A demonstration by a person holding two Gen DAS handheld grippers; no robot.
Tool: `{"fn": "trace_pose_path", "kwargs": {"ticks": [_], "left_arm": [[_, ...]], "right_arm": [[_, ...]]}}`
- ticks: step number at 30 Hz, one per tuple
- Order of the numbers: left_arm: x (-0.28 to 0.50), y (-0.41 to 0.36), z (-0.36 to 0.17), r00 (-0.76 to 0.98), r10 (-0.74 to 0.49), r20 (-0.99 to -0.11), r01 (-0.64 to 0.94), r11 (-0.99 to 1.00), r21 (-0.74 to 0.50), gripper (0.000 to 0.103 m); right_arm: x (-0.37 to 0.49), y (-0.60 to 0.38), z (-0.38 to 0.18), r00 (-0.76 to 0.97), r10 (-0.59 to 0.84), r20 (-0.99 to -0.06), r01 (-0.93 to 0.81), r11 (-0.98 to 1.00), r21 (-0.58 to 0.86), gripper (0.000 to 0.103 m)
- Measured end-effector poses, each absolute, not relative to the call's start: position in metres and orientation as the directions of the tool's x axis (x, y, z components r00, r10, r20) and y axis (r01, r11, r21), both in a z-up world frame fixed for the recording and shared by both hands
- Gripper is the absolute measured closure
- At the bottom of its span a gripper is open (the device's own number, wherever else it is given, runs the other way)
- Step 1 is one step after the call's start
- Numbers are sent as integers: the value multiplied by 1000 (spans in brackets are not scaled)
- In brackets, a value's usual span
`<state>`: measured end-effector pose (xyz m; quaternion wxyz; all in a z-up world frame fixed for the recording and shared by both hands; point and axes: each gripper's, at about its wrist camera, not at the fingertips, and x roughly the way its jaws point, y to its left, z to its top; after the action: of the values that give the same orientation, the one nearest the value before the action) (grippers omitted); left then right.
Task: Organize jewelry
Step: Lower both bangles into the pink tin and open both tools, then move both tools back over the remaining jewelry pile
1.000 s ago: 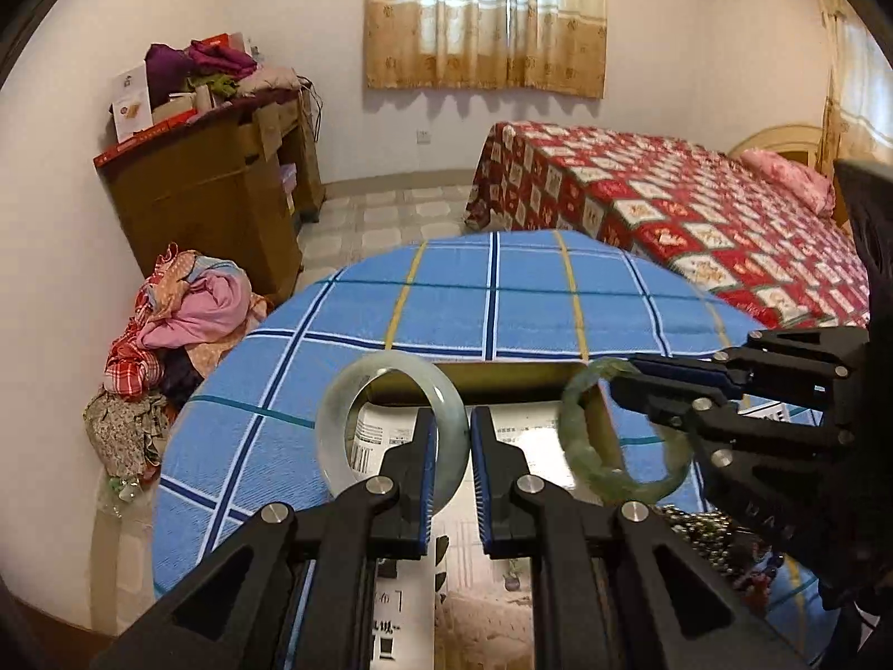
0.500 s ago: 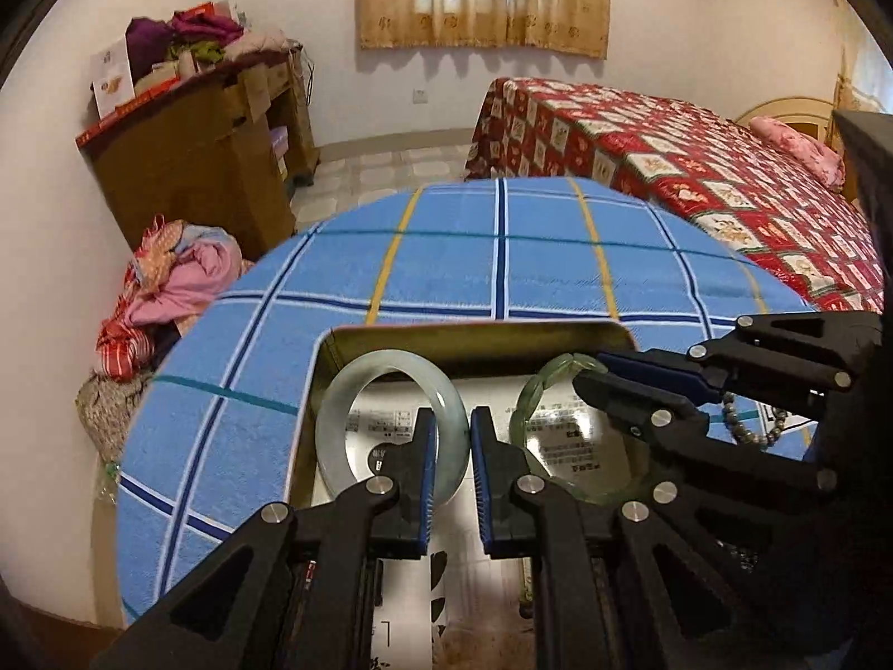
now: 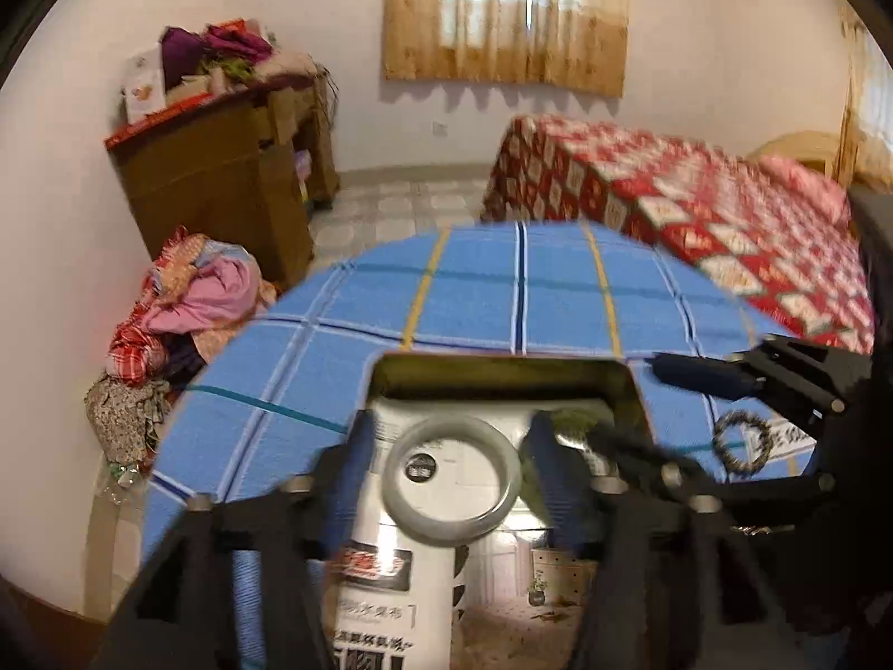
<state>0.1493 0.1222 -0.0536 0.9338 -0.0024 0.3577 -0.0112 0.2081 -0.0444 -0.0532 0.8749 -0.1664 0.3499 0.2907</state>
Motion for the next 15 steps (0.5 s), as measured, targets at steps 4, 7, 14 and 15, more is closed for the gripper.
{"fn": "trace_pose_path", "kwargs": {"ticks": [4, 7, 14, 15], "left_arm": [[127, 122, -39, 768, -15, -640, -1, 1000, -25, 39], [107, 111, -35, 783, -23, -622, 2, 999, -35, 39], [69, 66, -45, 774, -66, -630, 54, 998, -38, 39], [66, 61, -47, 770, -70, -635, 63, 997, -33, 39]], "right_arm": [[196, -73, -43, 599, 409, -689, -606, 794, -55, 38], [187, -102, -44, 604, 404, -687, -570, 822, -18, 38], [158, -163, -56, 618, 376, -691, -484, 874, 44, 38], [156, -167, -56, 620, 372, -691, -475, 879, 47, 38]]}}
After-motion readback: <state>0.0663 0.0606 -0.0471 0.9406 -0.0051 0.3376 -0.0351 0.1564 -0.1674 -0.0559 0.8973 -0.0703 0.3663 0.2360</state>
